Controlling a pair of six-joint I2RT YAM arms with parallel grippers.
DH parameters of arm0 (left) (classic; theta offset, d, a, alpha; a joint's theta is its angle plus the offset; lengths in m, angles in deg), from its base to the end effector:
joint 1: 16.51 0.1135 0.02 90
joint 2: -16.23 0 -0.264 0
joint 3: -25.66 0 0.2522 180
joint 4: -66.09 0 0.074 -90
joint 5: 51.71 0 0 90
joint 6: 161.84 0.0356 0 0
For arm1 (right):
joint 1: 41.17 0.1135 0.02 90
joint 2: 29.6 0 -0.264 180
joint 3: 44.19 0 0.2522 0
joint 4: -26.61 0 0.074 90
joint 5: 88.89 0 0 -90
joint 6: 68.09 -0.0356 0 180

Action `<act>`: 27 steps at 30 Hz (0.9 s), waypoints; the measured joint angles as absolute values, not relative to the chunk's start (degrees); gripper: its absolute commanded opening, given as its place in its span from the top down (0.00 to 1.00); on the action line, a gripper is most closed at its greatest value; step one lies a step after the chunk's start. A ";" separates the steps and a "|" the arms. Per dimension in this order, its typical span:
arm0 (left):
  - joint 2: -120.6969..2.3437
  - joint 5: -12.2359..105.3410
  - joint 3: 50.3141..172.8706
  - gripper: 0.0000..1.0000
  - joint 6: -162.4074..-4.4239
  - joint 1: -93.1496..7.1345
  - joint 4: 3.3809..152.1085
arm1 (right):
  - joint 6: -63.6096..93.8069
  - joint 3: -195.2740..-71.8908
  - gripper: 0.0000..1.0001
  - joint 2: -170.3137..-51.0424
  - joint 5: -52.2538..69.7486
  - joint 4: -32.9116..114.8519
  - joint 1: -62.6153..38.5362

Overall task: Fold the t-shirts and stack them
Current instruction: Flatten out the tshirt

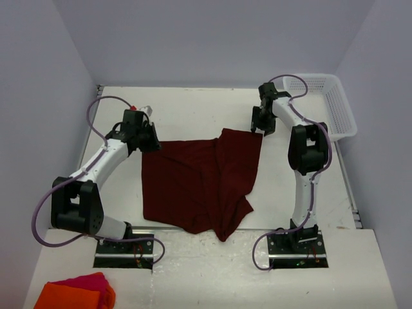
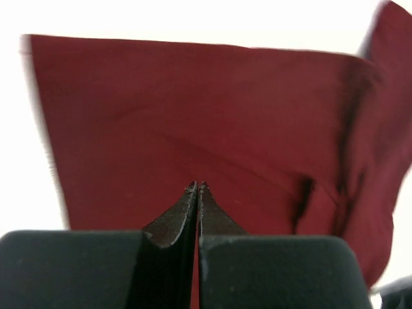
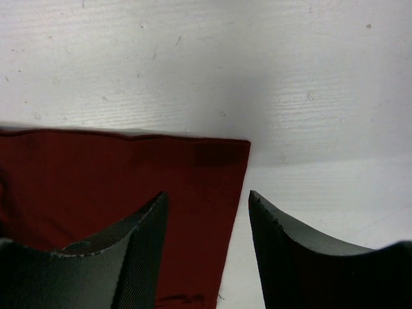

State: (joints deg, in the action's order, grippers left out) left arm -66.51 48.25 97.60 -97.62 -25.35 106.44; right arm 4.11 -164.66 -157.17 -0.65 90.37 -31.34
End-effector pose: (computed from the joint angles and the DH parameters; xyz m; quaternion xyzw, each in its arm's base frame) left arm 0.2982 -0.0526 0.2432 -0.1098 0.9335 -0.1767 0.2920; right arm 0.4605 0.0787 0.1881 0.0711 0.9834 0.0250 0.1650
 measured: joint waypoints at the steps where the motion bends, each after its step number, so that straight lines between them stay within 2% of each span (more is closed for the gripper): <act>1: -66.51 49.06 97.60 1.00 -97.62 -26.70 105.96 | 4.11 -164.69 0.46 -157.27 -0.61 90.39 -31.34; 8: -67.95 58.89 98.56 1.00 -98.84 -40.54 99.40 | 3.50 -164.01 0.51 -157.19 -0.59 88.60 -31.36; 10: -71.21 61.65 100.59 1.00 -99.61 -44.95 96.62 | 2.93 -160.03 0.81 -155.05 -0.57 85.76 -31.36; 11: -72.89 62.76 101.35 1.00 -99.98 -46.62 95.01 | 2.73 -157.91 0.89 -153.71 -0.52 85.10 -31.36; 12: -74.53 64.03 101.90 1.00 -100.52 -48.23 93.17 | 2.19 -156.08 0.90 -152.31 -0.52 84.58 -31.36; 15: -79.41 67.74 102.88 1.00 -102.60 -51.71 88.84 | 1.55 -154.55 0.80 -149.25 -0.76 84.34 -31.36; 20: -88.72 72.46 106.75 1.00 -105.35 -54.62 83.20 | 1.64 -156.38 0.73 -147.88 -0.92 83.82 -31.36; 23: -93.50 74.24 108.59 1.00 -106.38 -56.60 80.80 | 1.58 -156.38 0.63 -147.70 -0.89 83.79 -31.36; 25: -96.10 75.63 108.98 1.00 -107.17 -58.00 79.66 | 1.60 -156.38 0.48 -147.70 -0.87 83.95 -31.36; 27: -98.27 76.36 108.96 1.00 -107.82 -59.03 79.18 | 1.66 -156.38 0.39 -147.70 -0.89 84.03 -31.36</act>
State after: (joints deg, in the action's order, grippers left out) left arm -98.27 76.36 108.96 -107.82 -59.03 79.18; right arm 1.66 -156.38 -147.70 -0.89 84.03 -31.36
